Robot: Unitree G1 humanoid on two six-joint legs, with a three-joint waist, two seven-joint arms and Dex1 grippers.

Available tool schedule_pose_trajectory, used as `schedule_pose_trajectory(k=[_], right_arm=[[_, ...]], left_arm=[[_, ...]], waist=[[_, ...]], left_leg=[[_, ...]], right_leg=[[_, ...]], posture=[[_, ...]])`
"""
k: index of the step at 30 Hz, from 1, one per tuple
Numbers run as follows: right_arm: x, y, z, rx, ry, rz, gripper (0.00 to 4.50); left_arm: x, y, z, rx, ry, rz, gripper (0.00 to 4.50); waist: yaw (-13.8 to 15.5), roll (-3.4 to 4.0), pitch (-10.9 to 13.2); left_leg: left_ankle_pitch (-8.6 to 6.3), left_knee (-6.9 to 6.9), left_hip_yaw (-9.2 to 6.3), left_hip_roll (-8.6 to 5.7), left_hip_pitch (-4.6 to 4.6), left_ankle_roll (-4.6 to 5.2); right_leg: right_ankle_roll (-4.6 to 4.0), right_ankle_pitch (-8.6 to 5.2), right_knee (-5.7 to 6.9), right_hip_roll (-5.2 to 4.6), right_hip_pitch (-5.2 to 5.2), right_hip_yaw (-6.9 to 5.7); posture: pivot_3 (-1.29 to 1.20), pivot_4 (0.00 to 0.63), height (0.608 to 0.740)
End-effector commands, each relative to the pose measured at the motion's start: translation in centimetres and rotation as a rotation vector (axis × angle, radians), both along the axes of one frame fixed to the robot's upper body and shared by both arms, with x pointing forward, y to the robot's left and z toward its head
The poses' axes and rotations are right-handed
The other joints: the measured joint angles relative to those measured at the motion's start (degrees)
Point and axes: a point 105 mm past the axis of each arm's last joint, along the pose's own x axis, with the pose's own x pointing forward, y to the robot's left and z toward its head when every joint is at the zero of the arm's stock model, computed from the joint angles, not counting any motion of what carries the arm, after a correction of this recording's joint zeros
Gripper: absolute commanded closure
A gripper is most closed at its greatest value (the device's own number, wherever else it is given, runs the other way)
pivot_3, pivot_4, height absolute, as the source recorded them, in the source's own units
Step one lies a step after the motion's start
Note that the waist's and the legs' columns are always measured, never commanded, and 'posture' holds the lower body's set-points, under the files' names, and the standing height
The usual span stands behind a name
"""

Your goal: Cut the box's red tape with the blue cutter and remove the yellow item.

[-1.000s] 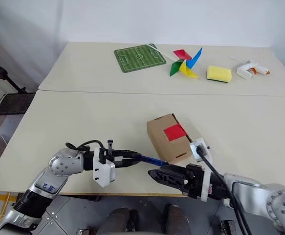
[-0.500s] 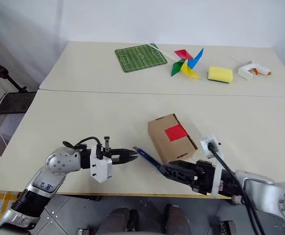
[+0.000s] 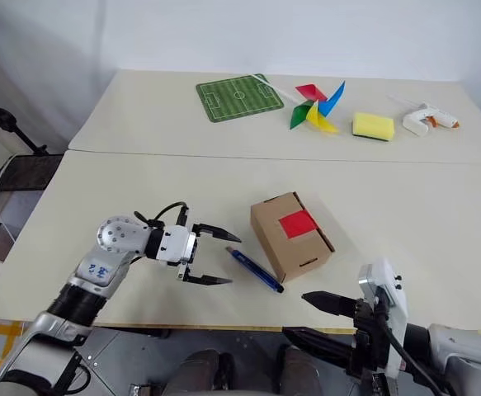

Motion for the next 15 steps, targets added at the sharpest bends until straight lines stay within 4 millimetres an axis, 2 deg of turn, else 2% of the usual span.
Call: schedule_pose_trajectory(k=[1, 3, 5, 11, 15], right_arm=[[-0.5, 0.4, 0.7, 0.005, -0.057, 0.008, 0.00], [-0.6, 0.3, 0.9, 0.025, -0.068, -0.028, 0.00], [-0.8, 0.3, 1.1, 0.042, -0.072, -0.055, 0.00], [-1.2, 0.4, 1.2, 0.056, -0.076, -0.098, 0.00], [-1.3, 0.5, 1.3, 0.063, -0.079, -0.110, 0.00]], left_arm=[[0.9, -0.5, -0.7, 0.053, 0.069, -0.073, 0.01], [2.4, -1.3, -1.0, 0.083, 0.138, -0.072, 0.01], [3.0, -1.7, -1.2, 0.112, 0.177, -0.085, 0.01], [2.7, -1.4, -2.5, 0.228, 0.378, -0.116, 0.01], [2.3, -1.0, -3.4, 0.326, 0.453, -0.121, 0.01]], waist=[[0.0, -0.01, 0.0], [0.2, -0.07, 0.0], [0.5, -0.13, 0.1], [0.0, -0.15, 0.1], [0.0, -0.19, 0.1]], left_leg=[[0.00, 0.00, 0.00, 0.00, 0.00, 0.00], [0.01, 0.02, 0.00, -0.02, 0.01, 0.01], [0.04, 0.05, -0.05, -0.08, -0.01, 0.06], [0.00, 0.05, -0.02, -0.10, -0.04, 0.13], [0.00, 0.05, -0.06, -0.09, -0.03, 0.14]], right_leg=[[0.00, 0.00, 0.00, 0.01, -0.01, -0.14], [0.00, 0.00, -0.02, 0.02, 0.00, -0.39], [0.01, 0.00, -0.11, 0.01, 0.03, -0.47], [0.08, 0.04, -0.02, 0.00, 0.03, -0.46], [0.08, 0.04, -0.02, -0.01, 0.07, -0.47]], posture=[[0.00, 0.150, 0.740], [0.00, 0.150, 0.740], [0.00, 0.150, 0.740], [0.00, 0.150, 0.740], [0.00, 0.150, 0.740]])
